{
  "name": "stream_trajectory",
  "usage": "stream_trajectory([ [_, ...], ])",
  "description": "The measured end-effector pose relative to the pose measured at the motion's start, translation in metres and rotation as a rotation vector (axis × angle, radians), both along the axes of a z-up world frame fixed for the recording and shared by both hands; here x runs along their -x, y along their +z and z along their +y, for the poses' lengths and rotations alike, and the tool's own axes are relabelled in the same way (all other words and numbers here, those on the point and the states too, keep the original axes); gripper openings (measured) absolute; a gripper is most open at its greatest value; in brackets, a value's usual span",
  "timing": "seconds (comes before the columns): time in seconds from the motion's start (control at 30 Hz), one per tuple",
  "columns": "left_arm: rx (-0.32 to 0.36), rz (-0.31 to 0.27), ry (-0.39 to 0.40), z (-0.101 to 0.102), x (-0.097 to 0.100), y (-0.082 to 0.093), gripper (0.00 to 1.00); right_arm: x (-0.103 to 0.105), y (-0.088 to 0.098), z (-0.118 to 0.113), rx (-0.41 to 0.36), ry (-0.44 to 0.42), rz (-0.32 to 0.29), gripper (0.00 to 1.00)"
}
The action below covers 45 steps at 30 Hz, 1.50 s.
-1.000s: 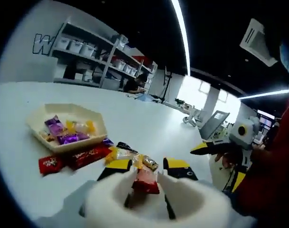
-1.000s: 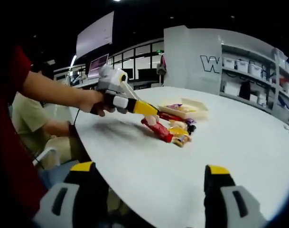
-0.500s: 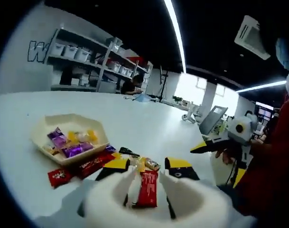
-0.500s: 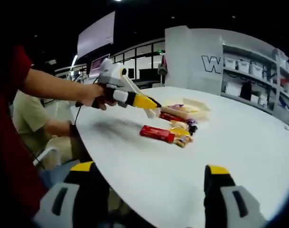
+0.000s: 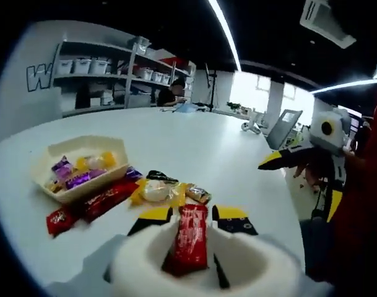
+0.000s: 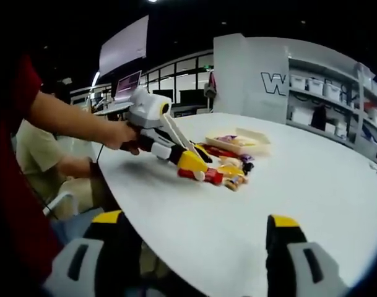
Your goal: Place the target food into the container with the food tongs after gripping and lifting it, then release it inside without dropping or visibly crushing the food.
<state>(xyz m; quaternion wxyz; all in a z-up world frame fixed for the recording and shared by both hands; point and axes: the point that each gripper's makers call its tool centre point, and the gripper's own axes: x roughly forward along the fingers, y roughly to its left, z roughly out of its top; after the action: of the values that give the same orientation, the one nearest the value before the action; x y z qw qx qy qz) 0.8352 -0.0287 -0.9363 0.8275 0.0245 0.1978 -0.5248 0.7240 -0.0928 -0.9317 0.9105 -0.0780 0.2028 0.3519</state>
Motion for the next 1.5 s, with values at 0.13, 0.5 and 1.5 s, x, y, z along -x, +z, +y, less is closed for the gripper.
stream_trajectory([
  [0.13, -0.008, 0.022, -0.010, 0.006, 0.010, 0.000, 0.23, 0.002, -0.002, 0.003, 0.002, 0.009, 0.004, 0.94],
  [0.5, 0.139, 0.043, 0.065, 0.021, -0.007, 0.039, 0.24, 0.005, -0.002, 0.010, 0.016, 0.028, 0.003, 0.93],
  [1.5, -0.034, 0.040, 0.105, 0.023, -0.008, -0.003, 0.23, 0.006, -0.004, 0.007, 0.026, 0.026, 0.008, 0.93],
])
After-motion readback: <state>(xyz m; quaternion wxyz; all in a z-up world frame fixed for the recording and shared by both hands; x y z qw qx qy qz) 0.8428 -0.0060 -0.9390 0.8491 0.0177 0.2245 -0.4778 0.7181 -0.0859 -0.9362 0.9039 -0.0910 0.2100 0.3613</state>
